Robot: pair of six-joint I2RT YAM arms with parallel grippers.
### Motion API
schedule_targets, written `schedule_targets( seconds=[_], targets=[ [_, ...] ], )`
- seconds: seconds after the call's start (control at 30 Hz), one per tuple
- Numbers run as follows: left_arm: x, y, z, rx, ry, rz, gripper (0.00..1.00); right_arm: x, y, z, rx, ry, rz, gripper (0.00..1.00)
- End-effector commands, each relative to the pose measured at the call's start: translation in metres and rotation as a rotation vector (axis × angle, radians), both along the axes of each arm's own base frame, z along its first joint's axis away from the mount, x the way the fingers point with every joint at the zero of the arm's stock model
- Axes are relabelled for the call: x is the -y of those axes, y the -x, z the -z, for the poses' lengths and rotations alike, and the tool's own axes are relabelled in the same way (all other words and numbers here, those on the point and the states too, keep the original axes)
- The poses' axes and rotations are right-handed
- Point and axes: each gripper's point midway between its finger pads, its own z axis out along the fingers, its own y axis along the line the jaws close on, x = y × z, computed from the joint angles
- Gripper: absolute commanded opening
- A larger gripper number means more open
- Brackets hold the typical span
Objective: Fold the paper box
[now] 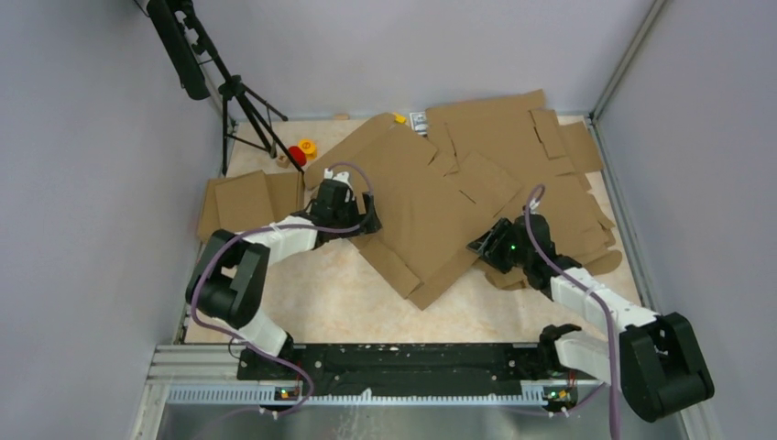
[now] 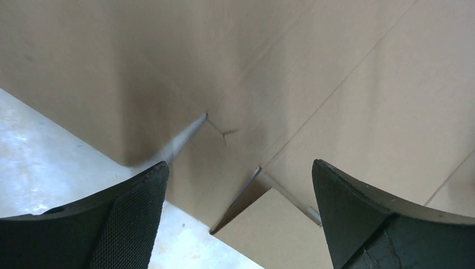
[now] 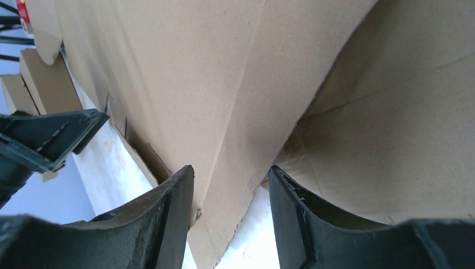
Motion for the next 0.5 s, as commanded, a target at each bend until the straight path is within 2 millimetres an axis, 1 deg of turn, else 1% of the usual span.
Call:
schedule_targets(
  seconds=[0.0, 0.1, 0.17, 0.27, 0.37, 0.47],
  targets=[
    [0.015, -0.007, -0.004, 0.009, 0.055, 0.056, 0.97, -0.021, -0.027, -0.035, 0.111, -0.046, -0.094, 0.51],
    [0.017, -0.005, 0.0, -0.007, 0.064, 0.06, 0.97, -0.028, -0.033, -0.039, 0.122, -0.064, -0.113, 0.5],
    [0.018, -0.003, 0.004, -0.026, 0.065, 0.066, 0.97, -0.03, -0.037, -0.043, 0.134, -0.074, -0.118, 0.46],
    [0.019, 0.0, 0.008, -0.041, 0.068, 0.069, 0.97, -0.032, -0.042, -0.044, 0.135, -0.08, -0.116, 0.45],
    [0.018, 0.001, 0.007, -0.039, 0.07, 0.065, 0.97, -0.034, -0.045, -0.038, 0.114, -0.081, -0.109, 0.46],
    [0.019, 0.002, 0.005, -0.038, 0.079, 0.07, 0.97, -0.028, -0.047, -0.023, 0.04, -0.036, -0.084, 0.46]
  ],
)
